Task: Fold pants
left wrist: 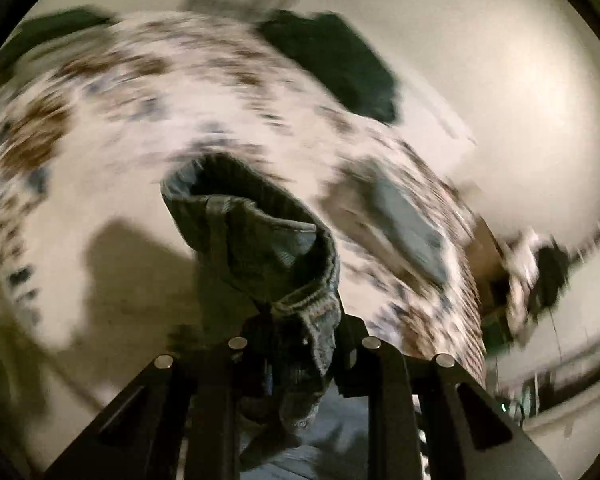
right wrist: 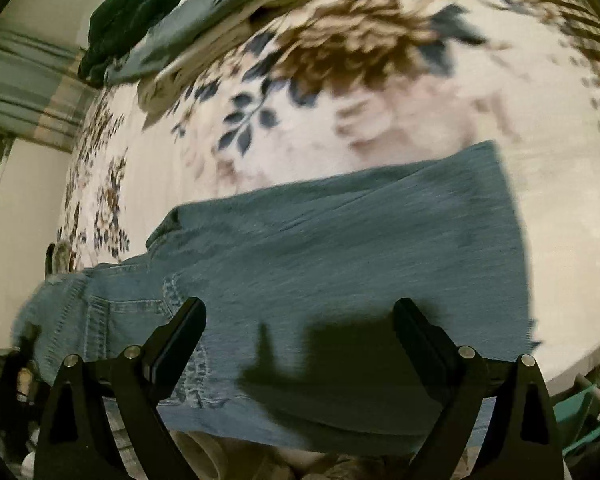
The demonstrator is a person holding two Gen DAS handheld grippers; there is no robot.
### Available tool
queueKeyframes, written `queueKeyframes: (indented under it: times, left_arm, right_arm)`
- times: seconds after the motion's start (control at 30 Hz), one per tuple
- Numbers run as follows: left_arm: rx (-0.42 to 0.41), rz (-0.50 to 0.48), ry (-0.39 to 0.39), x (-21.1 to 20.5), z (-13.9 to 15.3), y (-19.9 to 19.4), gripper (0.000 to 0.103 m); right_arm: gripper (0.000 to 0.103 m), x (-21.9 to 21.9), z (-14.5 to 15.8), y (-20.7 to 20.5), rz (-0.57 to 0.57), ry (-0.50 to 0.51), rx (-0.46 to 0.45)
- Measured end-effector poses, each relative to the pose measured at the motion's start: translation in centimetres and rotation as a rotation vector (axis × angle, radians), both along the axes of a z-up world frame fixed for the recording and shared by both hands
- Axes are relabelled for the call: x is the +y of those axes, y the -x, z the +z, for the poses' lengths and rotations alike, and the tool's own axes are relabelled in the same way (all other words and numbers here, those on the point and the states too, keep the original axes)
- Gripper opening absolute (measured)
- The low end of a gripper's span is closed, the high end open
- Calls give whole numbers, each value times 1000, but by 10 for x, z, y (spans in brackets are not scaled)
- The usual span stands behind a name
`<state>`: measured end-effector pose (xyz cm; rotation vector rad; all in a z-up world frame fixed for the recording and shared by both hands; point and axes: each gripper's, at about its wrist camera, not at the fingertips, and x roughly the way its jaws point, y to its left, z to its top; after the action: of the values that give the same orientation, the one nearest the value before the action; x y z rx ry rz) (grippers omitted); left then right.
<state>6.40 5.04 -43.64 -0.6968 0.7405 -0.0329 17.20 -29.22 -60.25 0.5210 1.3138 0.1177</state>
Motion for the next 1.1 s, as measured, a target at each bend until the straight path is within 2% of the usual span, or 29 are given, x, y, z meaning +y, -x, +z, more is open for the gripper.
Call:
queueKeyframes:
  times: [0.13, 0.23, 0.37, 0.4, 0.5, 0.57, 0.67, 0.77, 0.8, 0.83, 0.9, 1.0, 1.1]
  left_arm:
    - [-48, -184, -49, -81, 15, -9, 18]
    - [-33, -322, -64, -144, 6, -10, 17]
    - [75, -512, -88, -221, -45, -18, 17]
    - [128, -565, -85, -239, -65, -23, 17]
    - [250, -651, -124, -277, -102, -31, 17]
    - [260, -655, -162, -287, -101, -32, 19]
    - [304, -650, -143, -288, -93, -37, 31]
    - [342, -650, -33, -277, -90, -29, 59]
    - [357, -640, -13, -273, -86, -27, 76]
    - [369, -633, -4, -270, -82, -26, 82]
    - [369, -607, 29, -258, -74, -18, 82]
    - [361, -513, 75, -222, -58, -8, 82]
    - [358, -409, 38, -185, -50, -6, 82]
  right_arm:
    - [96, -37, 14, 8, -54, 8, -21]
    - [96, -71, 25, 17, -104, 23, -31]
    - [96, -123, 34, 33, -177, 56, -25]
    - [96, -133, 34, 36, -191, 60, -20]
    - [96, -166, 31, 45, -238, 48, 8]
    - [96, -183, 29, 48, -261, 25, 22]
    - [96, -194, 31, 46, -243, -12, 17]
    - [96, -188, 32, 37, -181, -50, 12]
    - [96, -183, 33, 33, -161, -62, 11]
    - [96, -176, 33, 28, -136, -80, 9]
    - [96, -161, 31, 18, -79, -119, 5]
    - [96, -131, 21, -3, 32, -153, 15]
    - [96, -106, 6, -20, 102, -151, 32]
